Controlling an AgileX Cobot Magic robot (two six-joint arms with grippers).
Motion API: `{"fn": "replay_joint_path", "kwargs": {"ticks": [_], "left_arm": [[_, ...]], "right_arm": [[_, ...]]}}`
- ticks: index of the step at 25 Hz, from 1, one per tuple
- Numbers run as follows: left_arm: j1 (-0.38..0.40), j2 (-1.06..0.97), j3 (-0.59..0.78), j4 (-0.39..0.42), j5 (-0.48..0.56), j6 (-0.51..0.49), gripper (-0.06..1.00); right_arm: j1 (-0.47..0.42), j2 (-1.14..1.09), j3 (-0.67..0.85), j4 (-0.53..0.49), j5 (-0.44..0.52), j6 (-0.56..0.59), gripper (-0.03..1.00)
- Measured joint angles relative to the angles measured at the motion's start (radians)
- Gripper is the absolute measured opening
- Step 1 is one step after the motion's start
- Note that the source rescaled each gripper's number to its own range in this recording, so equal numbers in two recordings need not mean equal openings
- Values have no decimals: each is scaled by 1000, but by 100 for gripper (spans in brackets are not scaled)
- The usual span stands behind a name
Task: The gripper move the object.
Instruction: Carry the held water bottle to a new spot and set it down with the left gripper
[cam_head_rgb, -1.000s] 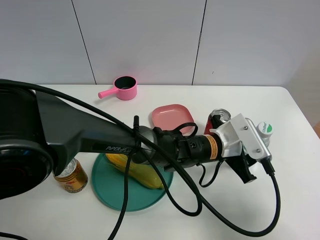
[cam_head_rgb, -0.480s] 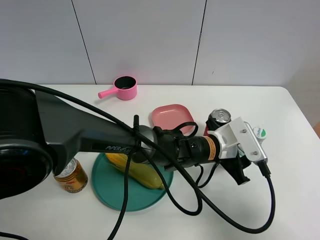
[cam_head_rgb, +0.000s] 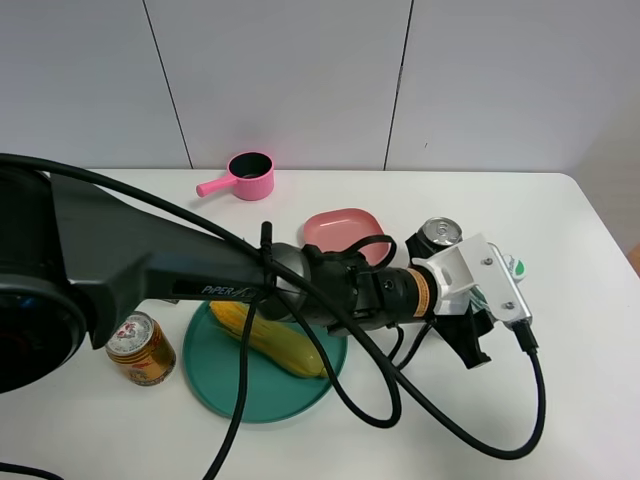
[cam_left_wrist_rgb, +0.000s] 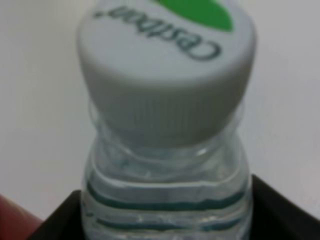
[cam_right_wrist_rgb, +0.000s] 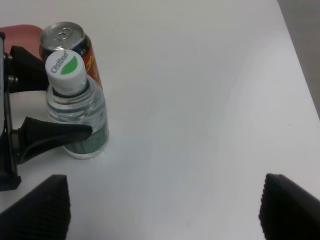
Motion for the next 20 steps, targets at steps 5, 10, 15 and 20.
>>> {"fn": "replay_joint_path", "kwargs": {"ticks": [5, 10, 15, 20], "left_arm": [[-1, -2, -21, 4, 60, 0, 0], [-1, -2, -21, 4, 49, 0, 0], [-1, -1, -21, 9, 10, 0, 0], [-1, -1, -21, 34, 5, -1, 0]], "right_arm": [[0, 0, 0, 0, 0, 0, 100], [0, 0, 0, 0, 0, 0, 100], [0, 0, 0, 0, 0, 0, 100], [0, 0, 0, 0, 0, 0, 100]]}}
